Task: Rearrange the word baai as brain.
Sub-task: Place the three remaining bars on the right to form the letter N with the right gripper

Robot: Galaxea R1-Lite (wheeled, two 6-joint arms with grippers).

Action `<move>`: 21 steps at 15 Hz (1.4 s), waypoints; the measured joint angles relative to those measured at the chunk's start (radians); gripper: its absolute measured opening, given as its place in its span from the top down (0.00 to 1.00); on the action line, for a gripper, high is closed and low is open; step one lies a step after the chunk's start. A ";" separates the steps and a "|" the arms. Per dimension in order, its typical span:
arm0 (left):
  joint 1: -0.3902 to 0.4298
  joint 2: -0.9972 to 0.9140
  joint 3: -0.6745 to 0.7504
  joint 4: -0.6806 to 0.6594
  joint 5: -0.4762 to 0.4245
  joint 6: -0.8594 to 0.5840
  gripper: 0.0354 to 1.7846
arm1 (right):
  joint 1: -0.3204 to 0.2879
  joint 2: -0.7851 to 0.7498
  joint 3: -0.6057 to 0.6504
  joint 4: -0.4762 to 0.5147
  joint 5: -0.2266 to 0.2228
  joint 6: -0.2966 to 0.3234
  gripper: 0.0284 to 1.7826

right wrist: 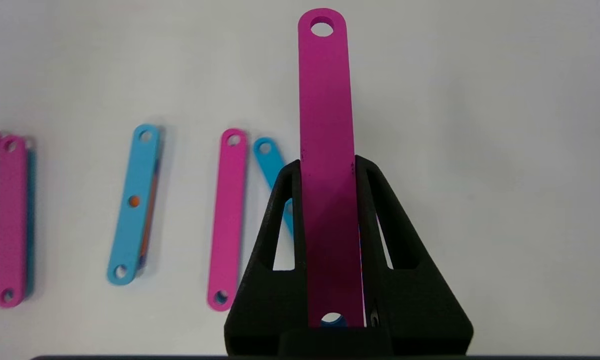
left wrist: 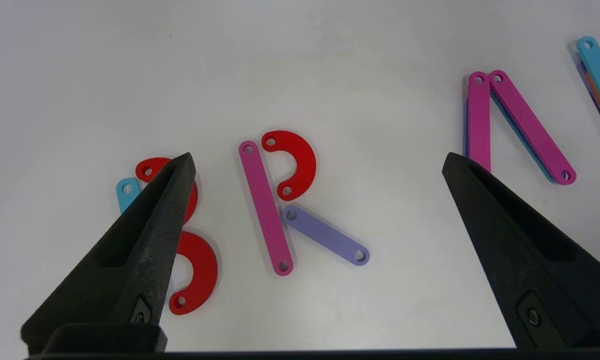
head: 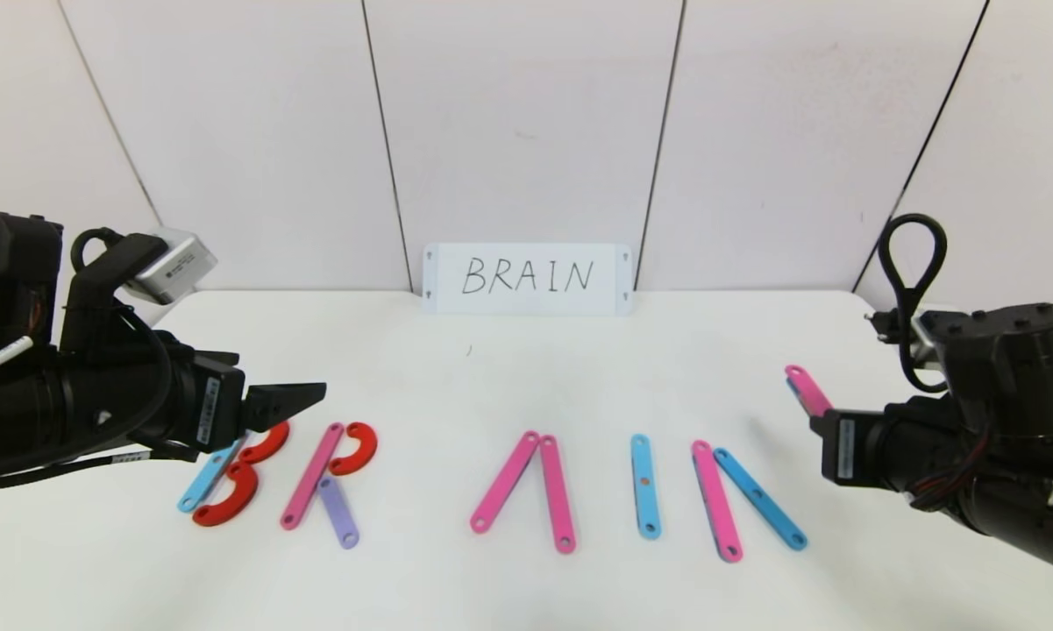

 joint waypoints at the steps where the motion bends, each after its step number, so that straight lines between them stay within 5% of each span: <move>1: 0.000 0.001 0.000 0.000 0.000 0.000 0.03 | 0.001 0.011 0.023 -0.026 0.040 0.016 0.84; 5: -0.001 0.003 0.000 0.000 0.000 0.000 0.03 | 0.001 0.072 0.090 -0.136 0.061 0.029 0.84; 16: -0.008 0.005 0.001 0.000 0.001 0.000 0.03 | -0.027 0.104 0.139 -0.140 0.064 0.010 0.84; 21: -0.008 0.007 0.004 0.000 0.001 0.000 0.03 | -0.092 0.125 0.175 -0.172 0.069 -0.071 0.84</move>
